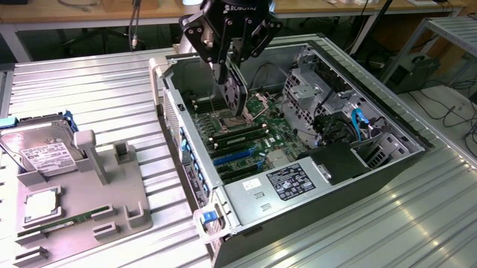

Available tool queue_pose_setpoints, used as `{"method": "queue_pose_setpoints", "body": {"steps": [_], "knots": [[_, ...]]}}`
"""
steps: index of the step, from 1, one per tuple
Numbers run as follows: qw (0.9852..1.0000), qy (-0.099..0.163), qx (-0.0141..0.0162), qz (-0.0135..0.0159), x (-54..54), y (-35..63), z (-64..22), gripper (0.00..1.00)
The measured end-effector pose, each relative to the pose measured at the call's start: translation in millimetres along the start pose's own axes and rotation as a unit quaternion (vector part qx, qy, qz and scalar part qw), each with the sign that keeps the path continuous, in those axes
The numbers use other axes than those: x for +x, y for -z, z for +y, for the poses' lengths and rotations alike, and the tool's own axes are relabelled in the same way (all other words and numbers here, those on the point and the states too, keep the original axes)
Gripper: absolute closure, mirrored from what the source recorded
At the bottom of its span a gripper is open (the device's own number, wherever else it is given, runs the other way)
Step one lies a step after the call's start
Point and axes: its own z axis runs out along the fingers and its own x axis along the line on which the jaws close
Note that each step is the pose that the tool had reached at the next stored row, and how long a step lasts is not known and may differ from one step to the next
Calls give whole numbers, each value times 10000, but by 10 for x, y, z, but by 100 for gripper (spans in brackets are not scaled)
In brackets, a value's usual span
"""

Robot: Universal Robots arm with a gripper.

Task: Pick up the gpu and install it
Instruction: 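Pick up the gpu and move the gpu toward the slot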

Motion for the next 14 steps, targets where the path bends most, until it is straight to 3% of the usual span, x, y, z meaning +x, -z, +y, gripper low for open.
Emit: {"method": "queue_pose_setpoints", "body": {"steps": [14], "knots": [[10000,6,16,0,-57,-4,2,73]]}}
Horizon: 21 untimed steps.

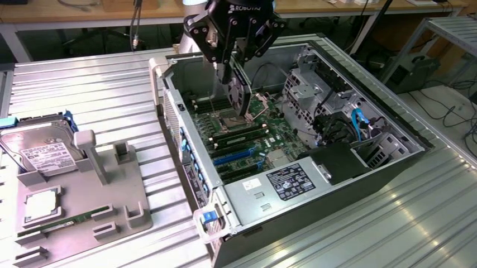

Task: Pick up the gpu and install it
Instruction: 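Pick up the gpu and move the gpu toward the slot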

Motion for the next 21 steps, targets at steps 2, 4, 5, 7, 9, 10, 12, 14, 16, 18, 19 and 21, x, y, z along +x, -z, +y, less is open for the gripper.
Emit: {"method": "queue_pose_setpoints", "body": {"steps": [2,4,5,7,9,10,12,14,16,18,19,21], "knots": [[10000,2,0,0,0,0,0,73],[10000,28,0,1,-2,0,0,73],[10000,55,-1,2,-3,0,0,73],[9999,122,-2,4,-10,0,0,73],[9998,195,-4,7,-22,-1,1,73],[9998,217,-4,7,-33,-1,2,73],[9997,239,-5,8,-51,-3,2,73],[9997,256,-5,9,-67,-3,3,73],[9996,272,-5,10,-83,-4,3,73],[9996,286,-5,10,-95,-4,4,73],[9996,294,-6,10,-104,-5,4,73],[9995,310,-6,11,-124,-6,5,73]]}}
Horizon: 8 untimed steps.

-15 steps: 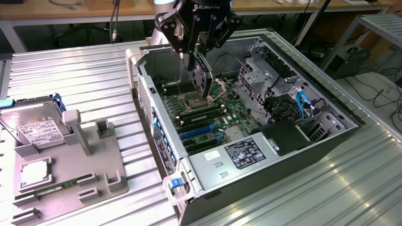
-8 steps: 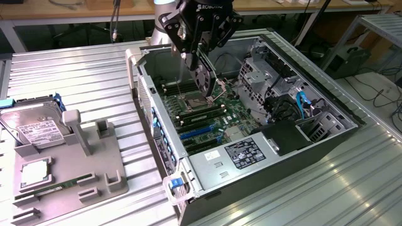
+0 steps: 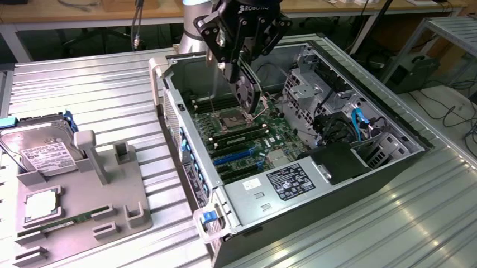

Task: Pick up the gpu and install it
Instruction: 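Pick up the gpu and move the gpu toward the slot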

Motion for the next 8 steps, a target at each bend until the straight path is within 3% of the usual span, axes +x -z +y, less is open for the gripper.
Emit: {"method": "queue_pose_setpoints", "body": {"steps": [8], "knots": [[10000,44,-1,2,-85,-3,-2,73]]}}
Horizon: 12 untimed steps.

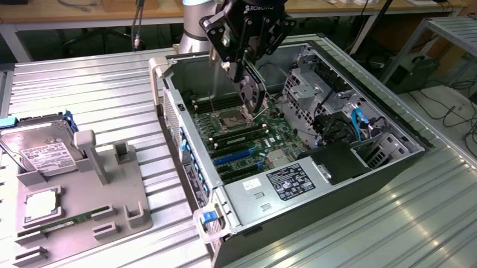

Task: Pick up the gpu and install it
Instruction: 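Pick up the gpu and move the gpu toward the slot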

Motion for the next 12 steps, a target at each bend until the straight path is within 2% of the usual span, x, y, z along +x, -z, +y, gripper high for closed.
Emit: {"method": "queue_pose_setpoints", "body": {"steps": [12], "knots": [[10000,64,-2,2,-124,-5,-4,73]]}}
